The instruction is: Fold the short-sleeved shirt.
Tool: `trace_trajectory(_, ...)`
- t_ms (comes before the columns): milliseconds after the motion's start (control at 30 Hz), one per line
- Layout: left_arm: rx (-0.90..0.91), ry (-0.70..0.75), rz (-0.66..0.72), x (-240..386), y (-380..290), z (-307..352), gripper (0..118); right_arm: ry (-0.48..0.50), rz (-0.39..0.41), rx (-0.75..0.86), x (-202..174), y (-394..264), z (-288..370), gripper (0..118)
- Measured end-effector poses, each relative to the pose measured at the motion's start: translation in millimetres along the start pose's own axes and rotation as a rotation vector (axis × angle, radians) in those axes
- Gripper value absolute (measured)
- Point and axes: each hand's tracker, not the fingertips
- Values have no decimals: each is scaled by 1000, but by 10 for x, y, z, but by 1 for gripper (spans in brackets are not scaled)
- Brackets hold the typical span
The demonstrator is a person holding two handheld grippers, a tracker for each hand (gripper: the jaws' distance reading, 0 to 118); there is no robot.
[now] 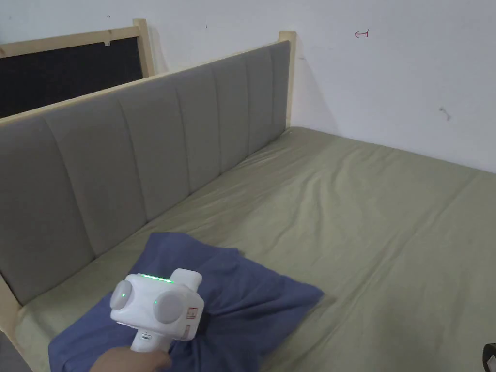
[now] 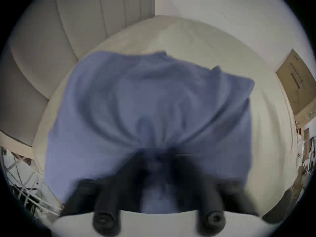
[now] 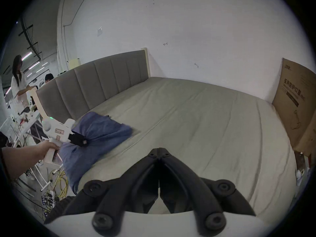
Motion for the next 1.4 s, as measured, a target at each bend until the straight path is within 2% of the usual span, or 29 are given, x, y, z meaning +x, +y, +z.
trace_trajectory(33, 17, 44, -11, -76, -8, 96, 0, -3, -1, 4, 15, 7, 42, 0)
trace_trajectory(133, 84, -8, 5, -245, 63, 513, 0, -17, -11, 16, 82, 35, 204, 0)
trace_trajectory(267, 232, 32, -69, -186, 282, 1332, 0, -48, -26, 68, 195, 60, 512, 0)
trace_trajectory(400, 427, -51, -65, 69, 480, 2284, 0, -78, -41, 123, 325, 68, 890, 0)
trace_trajectory(567, 660, -177, -291, 1006, 721, 3395, 0, -131, -78, 223, 559, 44, 1454, 0)
trace_trajectory(700, 775, -431, -356, 1889, 878, 4014, 0, -215, -91, 294, 765, 34, 1963, 0)
trace_trajectory(833, 796, -655, -441, 2762, 944, 4267, 0, -304, -132, 352, 1038, -57, 2446, 0)
trace_trajectory(967, 697, -772, -545, 3618, 945, 4063, 0, -396, -172, 374, 1288, -198, 2810, 0)
trace_trajectory(1100, 482, -799, -573, 4401, 826, 3289, 0, -466, -218, 357, 1562, -405, 2956, 0)
trace_trajectory(1200, 137, -734, -590, 4914, 667, 2347, 0, -489, -289, 301, 1752, -587, 2909, 0)
trace_trajectory(1300, -214, -690, -456, 5112, 432, 1231, 3, -484, -329, 249, 1861, -758, 2796, 0)
trace_trajectory(1367, -350, -626, -372, 5085, 202, 707, 30, -481, -338, 213, 1887, -840, 2706, 0)
trace_trajectory(1400, -377, -579, -341, 5043, 109, 527, 38, -477, -340, 196, 1894, -873, 2663, 0)
